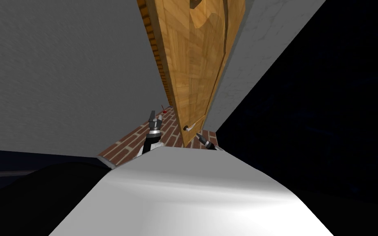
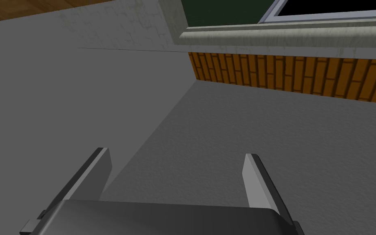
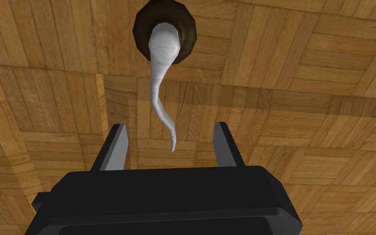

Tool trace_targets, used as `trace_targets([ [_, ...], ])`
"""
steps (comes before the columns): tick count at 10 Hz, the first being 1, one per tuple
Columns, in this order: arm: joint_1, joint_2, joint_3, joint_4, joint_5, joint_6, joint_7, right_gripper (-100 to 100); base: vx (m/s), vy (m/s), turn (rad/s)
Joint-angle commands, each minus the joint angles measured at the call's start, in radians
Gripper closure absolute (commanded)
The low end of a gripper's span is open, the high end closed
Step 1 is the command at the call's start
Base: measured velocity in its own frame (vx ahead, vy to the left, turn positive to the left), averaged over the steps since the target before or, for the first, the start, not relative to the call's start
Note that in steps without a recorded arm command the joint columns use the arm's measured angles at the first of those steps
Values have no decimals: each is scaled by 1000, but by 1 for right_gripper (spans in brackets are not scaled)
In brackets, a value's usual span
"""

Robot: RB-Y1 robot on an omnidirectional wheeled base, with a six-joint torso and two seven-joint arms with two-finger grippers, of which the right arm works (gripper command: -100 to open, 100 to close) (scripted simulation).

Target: Push the door open

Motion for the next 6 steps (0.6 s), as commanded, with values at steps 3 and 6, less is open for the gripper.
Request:
trace_targets([
  [3,-15,36,-13,22,0,16,12,-100,121,108,70],
  [6,-24,53,-21,32,0,24,16,-100,131,133,55],
])
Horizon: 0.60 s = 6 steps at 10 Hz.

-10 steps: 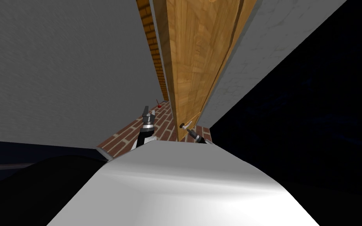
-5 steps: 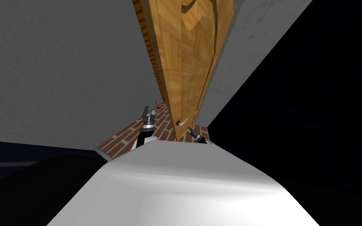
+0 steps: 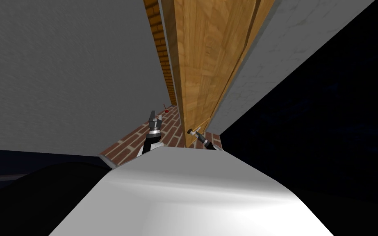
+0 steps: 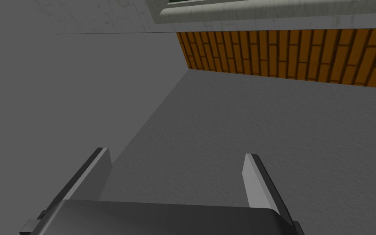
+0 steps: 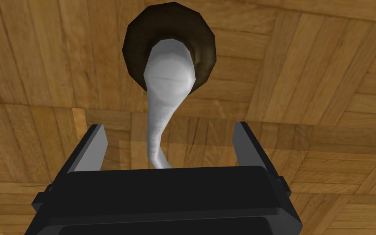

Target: Push the door open

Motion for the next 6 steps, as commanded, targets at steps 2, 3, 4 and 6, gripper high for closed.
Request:
trace_targets([
  [2,1,-2,1,-1,0,-1,-1,100,-21,-20,-12],
  [3,1,-2,1,-1,0,-1,-1,100,-29,-30,3],
  [4,1,-2,1,-1,0,-1,-1,100,-20,-19,0],
  [6,1,-2,1,-1,0,-1,-1,100,-5,-4,0],
])
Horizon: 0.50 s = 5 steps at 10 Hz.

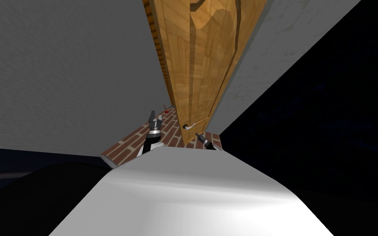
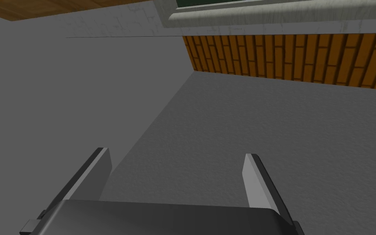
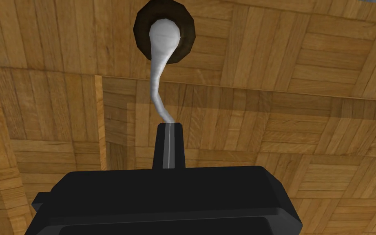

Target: Push the door open

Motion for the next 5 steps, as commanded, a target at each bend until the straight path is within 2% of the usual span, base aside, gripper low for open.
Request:
trace_targets([
  [1,-6,18,-30,14,-11,21,8,-100,-73,54,-86],
  [4,-15,51,-83,40,-29,57,21,-100,-132,117,-104],
  [5,-11,39,-70,25,-26,52,16,-100,-52,46,-21],
])
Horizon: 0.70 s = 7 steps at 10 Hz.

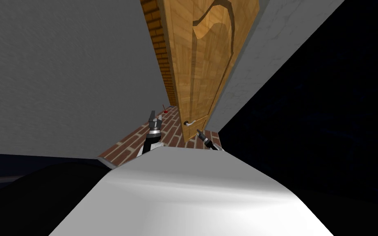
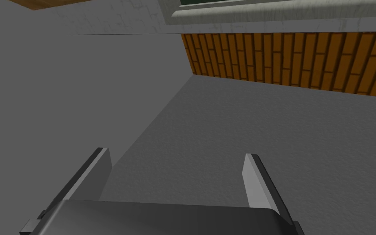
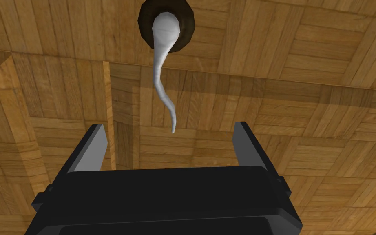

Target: Push the door open

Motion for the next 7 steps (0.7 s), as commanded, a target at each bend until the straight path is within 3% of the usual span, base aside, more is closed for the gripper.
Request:
trace_targets([
  [1,-9,17,-9,13,1,9,8,-100,81,102,92],
  [3,-19,36,-18,27,2,18,16,-100,192,123,63],
  [6,-40,76,-37,57,3,37,34,-100,216,185,88],
  [7,-34,65,-33,45,3,34,28,-100,103,77,7],
])
